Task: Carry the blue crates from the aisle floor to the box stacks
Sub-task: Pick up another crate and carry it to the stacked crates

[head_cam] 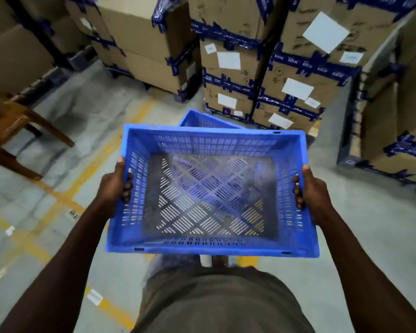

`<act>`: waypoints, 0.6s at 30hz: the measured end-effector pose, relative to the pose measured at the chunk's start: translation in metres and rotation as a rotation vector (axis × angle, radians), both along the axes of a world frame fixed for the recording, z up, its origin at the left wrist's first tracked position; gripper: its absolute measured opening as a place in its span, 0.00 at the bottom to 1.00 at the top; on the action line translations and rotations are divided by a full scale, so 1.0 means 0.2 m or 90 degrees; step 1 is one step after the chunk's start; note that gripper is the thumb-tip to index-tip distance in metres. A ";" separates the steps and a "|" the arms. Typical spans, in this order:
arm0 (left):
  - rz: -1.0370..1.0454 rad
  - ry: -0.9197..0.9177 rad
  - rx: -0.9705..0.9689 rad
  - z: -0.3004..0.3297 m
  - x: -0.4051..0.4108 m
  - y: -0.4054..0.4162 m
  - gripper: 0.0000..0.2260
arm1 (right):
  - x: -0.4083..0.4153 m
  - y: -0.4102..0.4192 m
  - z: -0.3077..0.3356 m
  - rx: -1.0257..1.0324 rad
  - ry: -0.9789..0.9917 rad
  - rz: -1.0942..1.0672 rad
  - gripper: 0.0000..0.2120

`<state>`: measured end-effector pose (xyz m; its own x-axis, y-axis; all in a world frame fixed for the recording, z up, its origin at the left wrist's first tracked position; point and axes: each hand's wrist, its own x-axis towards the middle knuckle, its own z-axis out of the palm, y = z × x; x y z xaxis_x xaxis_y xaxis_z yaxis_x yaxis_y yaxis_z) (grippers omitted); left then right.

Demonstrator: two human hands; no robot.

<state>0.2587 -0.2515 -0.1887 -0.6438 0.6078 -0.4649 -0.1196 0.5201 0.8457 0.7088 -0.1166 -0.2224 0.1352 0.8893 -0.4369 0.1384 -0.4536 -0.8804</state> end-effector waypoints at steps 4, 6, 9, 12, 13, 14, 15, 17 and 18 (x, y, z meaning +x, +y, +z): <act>-0.065 -0.003 -0.013 -0.02 -0.21 0.47 0.27 | -0.11 0.25 -0.02 -0.020 0.002 -0.056 0.26; -0.113 -0.007 -0.031 -0.06 -0.31 0.71 0.27 | -0.19 0.36 -0.05 -0.033 0.008 -0.089 0.26; -0.176 -0.019 -0.046 -0.14 -0.46 1.05 0.26 | -0.31 0.51 -0.10 -0.048 0.007 -0.140 0.26; -0.242 -0.049 -0.070 -0.23 -0.60 1.40 0.24 | -0.44 0.66 -0.17 -0.071 -0.004 -0.188 0.26; -0.250 -0.049 -0.078 -0.27 -0.63 1.49 0.24 | -0.48 0.70 -0.19 -0.077 -0.009 -0.197 0.26; -0.263 -0.044 -0.088 -0.30 -0.67 1.58 0.23 | -0.53 0.75 -0.20 -0.082 -0.013 -0.204 0.26; -0.279 -0.039 -0.097 -0.33 -0.70 1.67 0.23 | -0.57 0.80 -0.22 -0.087 -0.019 -0.211 0.27; -0.304 -0.036 -0.110 -0.38 -0.73 1.82 0.23 | -0.64 0.89 -0.24 -0.097 -0.039 -0.222 0.27; -0.307 -0.037 -0.115 -0.40 -0.74 1.89 0.23 | -0.66 0.93 -0.25 -0.099 -0.050 -0.227 0.27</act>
